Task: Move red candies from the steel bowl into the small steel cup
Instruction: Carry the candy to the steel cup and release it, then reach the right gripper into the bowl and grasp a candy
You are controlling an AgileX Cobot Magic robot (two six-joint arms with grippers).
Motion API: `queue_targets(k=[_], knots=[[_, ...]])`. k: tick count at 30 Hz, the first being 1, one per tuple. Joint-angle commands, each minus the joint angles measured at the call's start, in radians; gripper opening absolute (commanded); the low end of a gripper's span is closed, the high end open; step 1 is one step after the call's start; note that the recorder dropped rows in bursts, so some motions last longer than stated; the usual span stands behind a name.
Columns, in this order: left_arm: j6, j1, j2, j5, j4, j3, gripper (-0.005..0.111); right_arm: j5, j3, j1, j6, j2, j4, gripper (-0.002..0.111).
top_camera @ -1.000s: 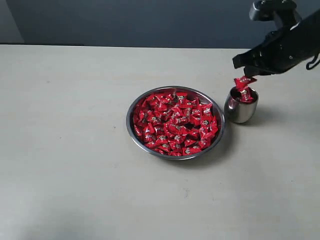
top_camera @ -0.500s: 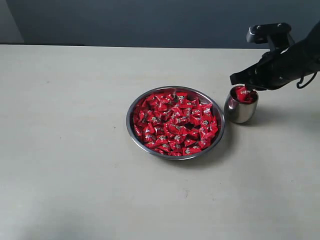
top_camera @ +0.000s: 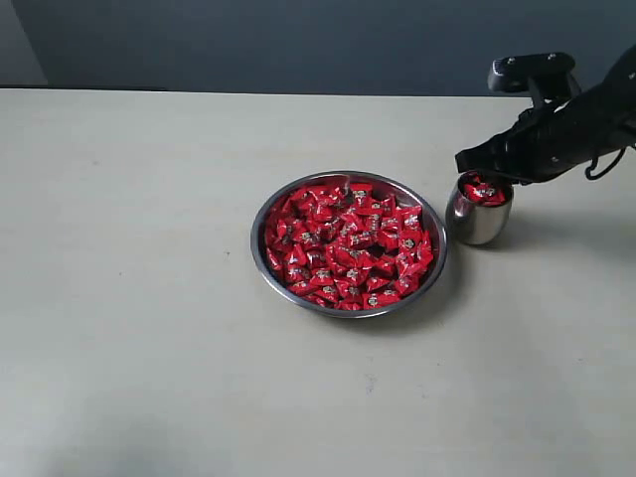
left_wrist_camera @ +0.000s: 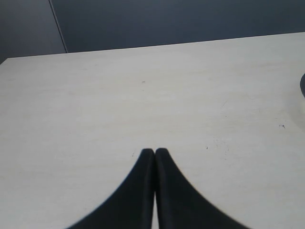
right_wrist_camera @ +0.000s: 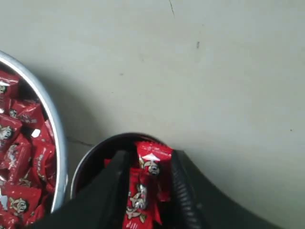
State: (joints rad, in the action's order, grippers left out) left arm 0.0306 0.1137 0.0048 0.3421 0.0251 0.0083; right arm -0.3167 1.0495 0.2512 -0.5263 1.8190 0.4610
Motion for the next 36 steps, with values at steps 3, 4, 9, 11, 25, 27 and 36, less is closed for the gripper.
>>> queue_targets(k=[3,4,9,11,25,27,36], knots=[[-0.001,-0.005,-0.005,-0.005,0.002,-0.008,0.000,0.004,-0.003,-0.002,-0.005,-0.101,-0.002,0.031],[-0.001,-0.005,-0.005,-0.005,0.002,-0.008,0.000,-0.005,-0.003,-0.001,-0.005,-0.115,-0.002,0.031],[-0.001,-0.005,-0.005,-0.005,0.002,-0.008,0.000,-0.051,-0.003,0.018,-0.005,-0.152,0.012,0.031],[-0.001,-0.005,-0.005,-0.005,0.002,-0.008,0.000,-0.053,-0.003,0.055,-0.008,-0.153,0.018,0.031],[-0.001,-0.005,-0.005,-0.005,0.002,-0.008,0.000,-0.320,0.221,0.347,-0.025,0.064,0.018,0.052],[-0.001,-0.005,-0.005,-0.005,0.002,-0.008,0.000,-0.327,0.257,0.370,-0.023,0.107,0.018,0.052],[-0.001,-0.005,-0.005,-0.005,0.002,-0.008,0.000,-0.325,0.403,0.417,-0.020,0.280,0.014,0.051]])
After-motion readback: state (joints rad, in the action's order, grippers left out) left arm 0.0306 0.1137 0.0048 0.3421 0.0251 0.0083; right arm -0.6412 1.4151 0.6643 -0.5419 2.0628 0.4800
